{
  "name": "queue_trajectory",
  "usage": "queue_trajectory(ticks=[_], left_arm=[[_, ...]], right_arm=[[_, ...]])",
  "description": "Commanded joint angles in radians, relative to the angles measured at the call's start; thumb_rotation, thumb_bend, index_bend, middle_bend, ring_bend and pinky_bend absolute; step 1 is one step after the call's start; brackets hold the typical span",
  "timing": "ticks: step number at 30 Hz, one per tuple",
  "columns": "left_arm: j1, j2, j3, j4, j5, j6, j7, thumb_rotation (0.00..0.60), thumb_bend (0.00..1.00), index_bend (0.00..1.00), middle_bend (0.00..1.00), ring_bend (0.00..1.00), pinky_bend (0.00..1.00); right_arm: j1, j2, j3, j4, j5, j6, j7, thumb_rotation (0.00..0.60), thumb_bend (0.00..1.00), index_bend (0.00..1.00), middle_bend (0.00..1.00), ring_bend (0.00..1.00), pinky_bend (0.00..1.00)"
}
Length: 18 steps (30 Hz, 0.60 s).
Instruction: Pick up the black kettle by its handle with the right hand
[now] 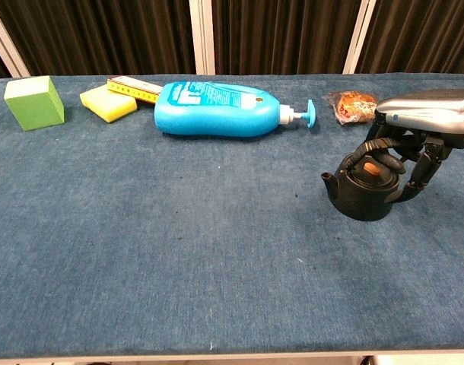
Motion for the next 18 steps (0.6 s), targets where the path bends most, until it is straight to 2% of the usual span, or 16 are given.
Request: queue_trajectory(ticks=[1, 9, 13, 18], left_arm=[[0.0, 0.0, 0.0, 0.001, 0.001, 0.0, -0.001, 0.6, 0.02, 0.17, 0.16, 0.09, 0.0], [0.002, -0.002, 0.0, 0.005, 0.0, 0.0, -0.005, 0.6, 0.02, 0.17, 0.16, 0.09, 0.0], [0.002, -0.003, -0.001, 0.008, -0.001, -0.002, -0.008, 0.6, 0.02, 0.17, 0.16, 0.09, 0.0], [0.002, -0.006, -0.001, 0.012, 0.0, -0.002, -0.01, 0.6, 0.02, 0.17, 0.16, 0.09, 0.0]], right_arm=[[0.002, 0.001, -0.002, -0.002, 0.002, -0.001, 0.002, 0.6, 0.2, 0.88, 0.78, 0.81, 0.17], [0.008, 0.01, -0.01, -0.012, 0.013, -0.006, 0.008, 0.6, 0.2, 0.99, 0.88, 0.94, 0.2], [0.01, 0.015, -0.012, -0.015, 0.017, -0.008, 0.017, 0.6, 0.2, 1.0, 0.91, 0.99, 0.24], [0.009, 0.014, -0.013, -0.01, 0.003, -0.007, 0.041, 0.6, 0.2, 1.0, 0.94, 1.0, 0.25]])
